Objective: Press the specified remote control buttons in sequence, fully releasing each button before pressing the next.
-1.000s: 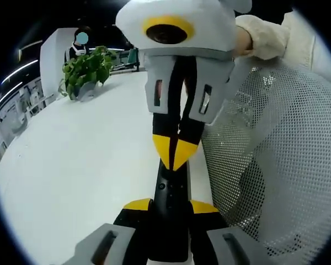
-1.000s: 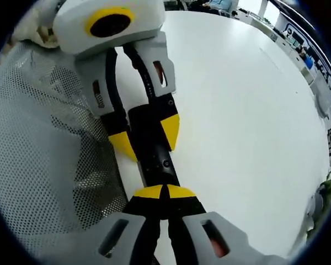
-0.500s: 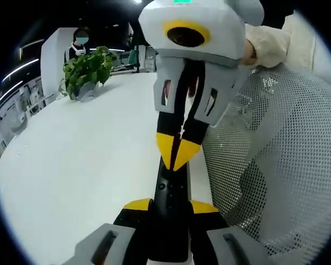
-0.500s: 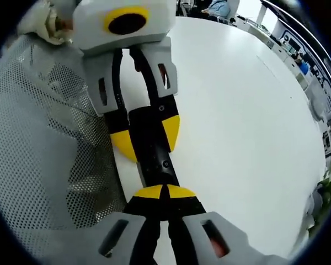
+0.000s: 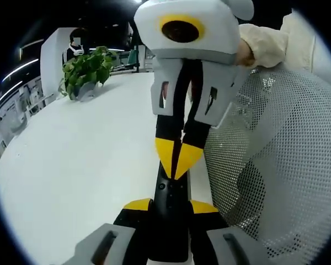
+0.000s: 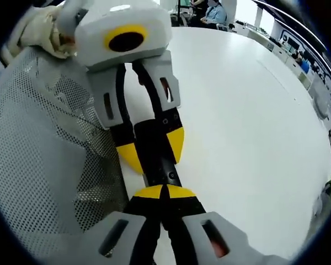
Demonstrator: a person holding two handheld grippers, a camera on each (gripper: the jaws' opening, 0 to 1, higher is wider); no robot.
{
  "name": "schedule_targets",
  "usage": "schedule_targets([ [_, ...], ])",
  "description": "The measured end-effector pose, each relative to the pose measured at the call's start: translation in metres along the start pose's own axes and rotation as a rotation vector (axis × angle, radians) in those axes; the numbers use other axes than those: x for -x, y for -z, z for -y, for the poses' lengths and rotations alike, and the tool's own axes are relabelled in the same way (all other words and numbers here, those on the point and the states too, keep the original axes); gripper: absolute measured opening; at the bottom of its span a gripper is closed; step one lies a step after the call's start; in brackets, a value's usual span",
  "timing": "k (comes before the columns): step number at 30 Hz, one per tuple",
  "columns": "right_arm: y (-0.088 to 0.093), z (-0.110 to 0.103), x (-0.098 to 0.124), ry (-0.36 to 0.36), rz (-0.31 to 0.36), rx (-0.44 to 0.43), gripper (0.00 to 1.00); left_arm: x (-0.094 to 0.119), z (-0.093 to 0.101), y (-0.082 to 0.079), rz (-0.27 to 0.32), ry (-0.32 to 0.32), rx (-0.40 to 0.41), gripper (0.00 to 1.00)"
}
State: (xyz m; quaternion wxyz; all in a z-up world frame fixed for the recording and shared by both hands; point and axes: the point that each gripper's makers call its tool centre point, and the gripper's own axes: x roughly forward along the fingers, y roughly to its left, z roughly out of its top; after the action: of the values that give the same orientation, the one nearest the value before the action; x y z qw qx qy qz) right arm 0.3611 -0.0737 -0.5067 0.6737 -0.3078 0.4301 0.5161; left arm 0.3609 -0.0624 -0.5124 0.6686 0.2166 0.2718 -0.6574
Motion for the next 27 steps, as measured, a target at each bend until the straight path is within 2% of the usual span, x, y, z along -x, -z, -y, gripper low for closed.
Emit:
schedule_targets([
  [11,0.0016,0.0019,-0.0003,0.009,-0.006,-0.001,0.0,-0.0006,0.0003,-0.0001,0.002,0.001,0.003,0.25],
  [14,0.0015,0.0015,-0.0006,0.018,-0.012,0.023,0.0,-0.001,0.0003,0.0001,0.002,0.002,0.002,0.25],
  [20,0.0021,0.0023,-0.0012,0.015,-0.002,0.006,0.0,-0.0012,0.0002,0.0003,0.001,0.001,0.0,0.25],
  [21,0.0025,0.0025,-0.0015,0.014,0.003,-0.002,0.0,-0.0013,0.0002,0.0004,0.0,0.001,0.0,0.25],
  [23,0.0023,0.0025,-0.0013,0.004,0.034,-0.076,0.0,-0.0014,0.0001,0.0006,-0.001,0.0,-0.002,0.25],
  [27,0.0029,0.0039,-0.0008,-0.009,0.045,-0.093,0.0,-0.0016,-0.0003,0.0006,0.001,-0.001,0.0,0.25],
])
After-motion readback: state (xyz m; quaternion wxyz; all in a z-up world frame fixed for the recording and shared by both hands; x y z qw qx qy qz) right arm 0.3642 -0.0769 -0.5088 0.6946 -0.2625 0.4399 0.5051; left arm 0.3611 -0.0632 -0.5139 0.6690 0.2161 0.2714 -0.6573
